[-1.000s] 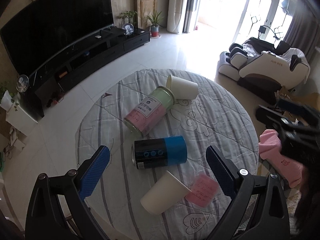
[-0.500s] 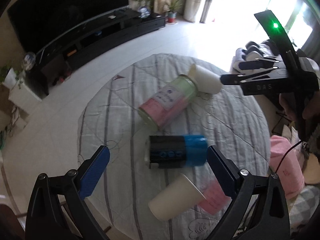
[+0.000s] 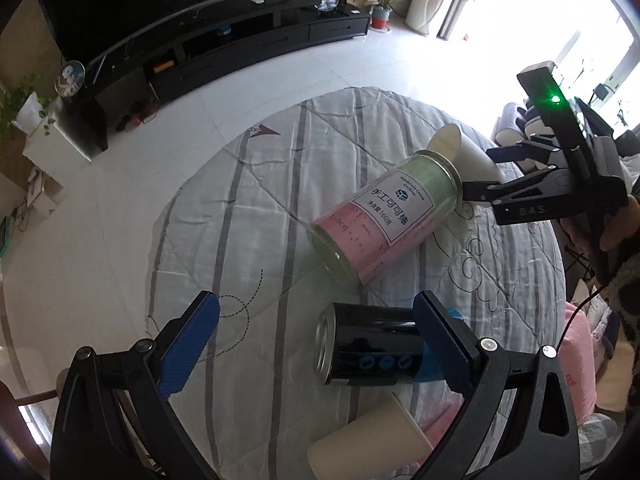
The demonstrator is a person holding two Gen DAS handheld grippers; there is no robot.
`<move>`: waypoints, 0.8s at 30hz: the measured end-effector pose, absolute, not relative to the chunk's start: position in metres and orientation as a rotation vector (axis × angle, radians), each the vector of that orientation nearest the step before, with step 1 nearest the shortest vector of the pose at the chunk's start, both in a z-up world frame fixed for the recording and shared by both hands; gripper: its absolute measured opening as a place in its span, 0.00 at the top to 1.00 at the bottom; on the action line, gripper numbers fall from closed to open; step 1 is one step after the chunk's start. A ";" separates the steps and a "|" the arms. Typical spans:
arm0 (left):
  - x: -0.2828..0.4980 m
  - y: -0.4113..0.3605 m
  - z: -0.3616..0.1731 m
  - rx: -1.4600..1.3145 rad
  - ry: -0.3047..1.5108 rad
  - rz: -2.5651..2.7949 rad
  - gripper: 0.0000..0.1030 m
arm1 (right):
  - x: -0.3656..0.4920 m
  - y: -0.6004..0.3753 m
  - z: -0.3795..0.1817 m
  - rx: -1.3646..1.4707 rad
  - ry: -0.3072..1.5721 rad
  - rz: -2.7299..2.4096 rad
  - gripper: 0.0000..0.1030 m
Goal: Flip cup upright
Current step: 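Reach the right gripper to the lying white paper cup and close on it, then lift the white cup with the right gripper and carry it toward the left gripper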
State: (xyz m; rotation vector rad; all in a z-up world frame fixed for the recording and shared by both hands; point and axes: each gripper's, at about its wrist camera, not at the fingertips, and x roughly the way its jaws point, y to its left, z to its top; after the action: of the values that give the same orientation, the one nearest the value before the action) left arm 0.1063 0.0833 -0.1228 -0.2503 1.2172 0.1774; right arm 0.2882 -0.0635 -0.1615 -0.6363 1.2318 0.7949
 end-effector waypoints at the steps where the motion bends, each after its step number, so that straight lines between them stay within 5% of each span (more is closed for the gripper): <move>1: 0.107 0.082 -0.123 -0.254 1.215 0.174 0.04 | 0.290 -0.063 -0.164 -0.624 1.241 0.791 0.29; 6: 0.107 0.078 -0.115 -0.250 1.204 0.162 0.04 | 0.287 -0.075 -0.154 -0.456 1.279 0.791 0.43; 15: 0.102 0.059 -0.098 -0.213 1.180 0.108 0.04 | 0.247 -0.117 -0.108 -0.164 1.230 0.672 0.48; 24: 0.084 0.044 -0.092 -0.182 1.180 0.070 0.04 | 0.192 -0.157 -0.119 -0.005 1.269 0.530 0.49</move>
State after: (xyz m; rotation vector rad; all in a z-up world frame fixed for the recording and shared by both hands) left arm 0.0838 0.0441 -0.0922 -0.1816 1.1799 0.0700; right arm 0.1916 -0.1572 -0.1188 -0.0054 1.2690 0.5297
